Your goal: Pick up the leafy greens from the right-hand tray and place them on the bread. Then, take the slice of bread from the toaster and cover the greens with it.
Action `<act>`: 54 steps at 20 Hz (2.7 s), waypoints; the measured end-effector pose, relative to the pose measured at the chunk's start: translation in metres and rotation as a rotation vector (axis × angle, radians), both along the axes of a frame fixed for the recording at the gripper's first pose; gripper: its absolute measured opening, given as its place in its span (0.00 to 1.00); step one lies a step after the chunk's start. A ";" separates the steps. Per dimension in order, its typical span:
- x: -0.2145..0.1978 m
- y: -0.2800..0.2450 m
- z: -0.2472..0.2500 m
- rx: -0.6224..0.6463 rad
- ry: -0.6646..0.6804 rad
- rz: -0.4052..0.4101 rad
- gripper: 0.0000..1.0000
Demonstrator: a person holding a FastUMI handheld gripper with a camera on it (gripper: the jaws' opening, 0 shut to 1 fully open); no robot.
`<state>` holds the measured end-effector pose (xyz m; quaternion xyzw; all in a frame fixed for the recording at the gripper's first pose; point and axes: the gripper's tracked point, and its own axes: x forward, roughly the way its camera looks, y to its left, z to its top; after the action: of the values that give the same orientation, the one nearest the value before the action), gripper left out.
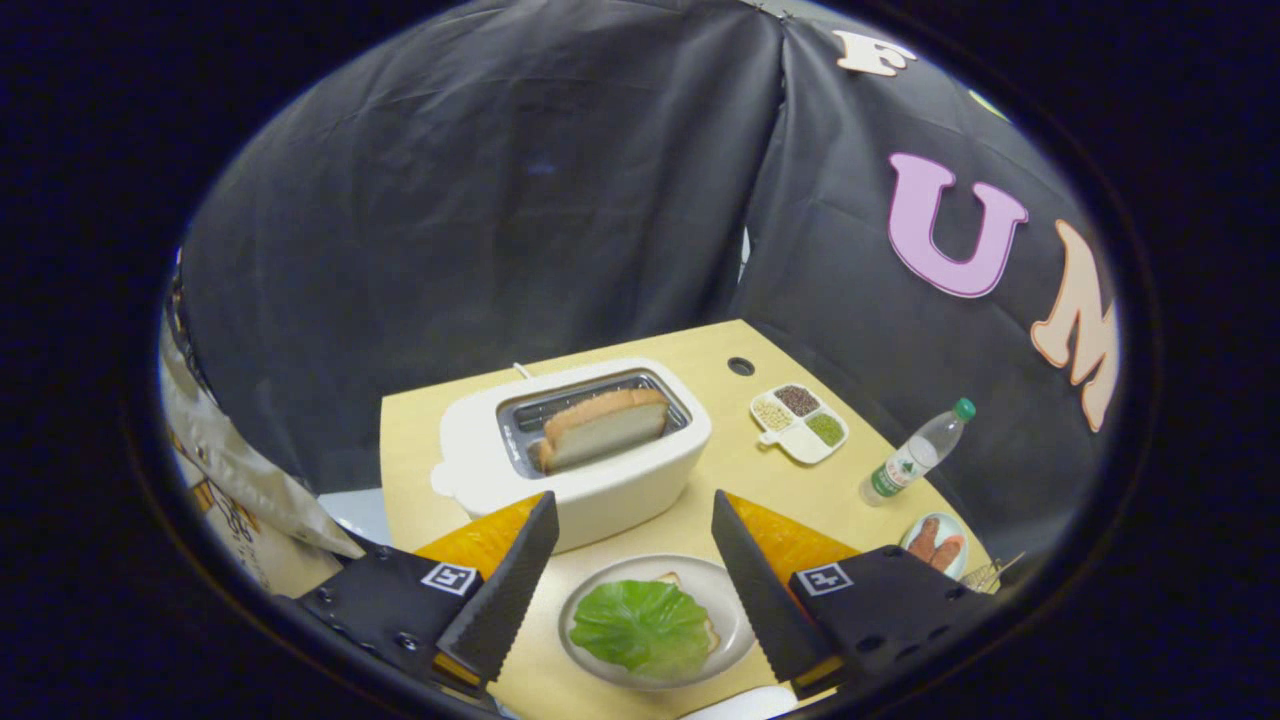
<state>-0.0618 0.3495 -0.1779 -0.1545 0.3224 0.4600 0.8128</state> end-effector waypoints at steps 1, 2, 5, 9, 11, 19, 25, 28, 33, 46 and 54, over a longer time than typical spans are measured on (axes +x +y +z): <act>0.002 0.007 0.001 0.005 0.007 -0.008 0.99; 0.003 0.012 0.004 0.007 0.011 -0.018 0.99; 0.007 0.031 0.014 0.032 0.045 -0.055 0.99; 0.014 0.047 0.009 0.035 0.132 -0.131 0.99; 0.018 0.054 0.005 0.030 0.167 -0.154 0.99; 0.026 0.071 -0.027 -0.009 0.305 -0.263 0.93; 0.024 0.077 -0.048 -0.045 0.386 -0.312 0.71; 0.021 0.085 -0.047 -0.038 0.425 -0.338 0.53; 0.019 0.084 -0.049 -0.037 0.447 -0.343 0.21; 0.023 0.044 0.010 0.146 0.424 -0.418 0.04; 0.019 0.004 0.033 0.263 0.443 -0.444 0.04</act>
<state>-0.0427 0.3538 -0.1444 0.1292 0.4548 0.3319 0.8163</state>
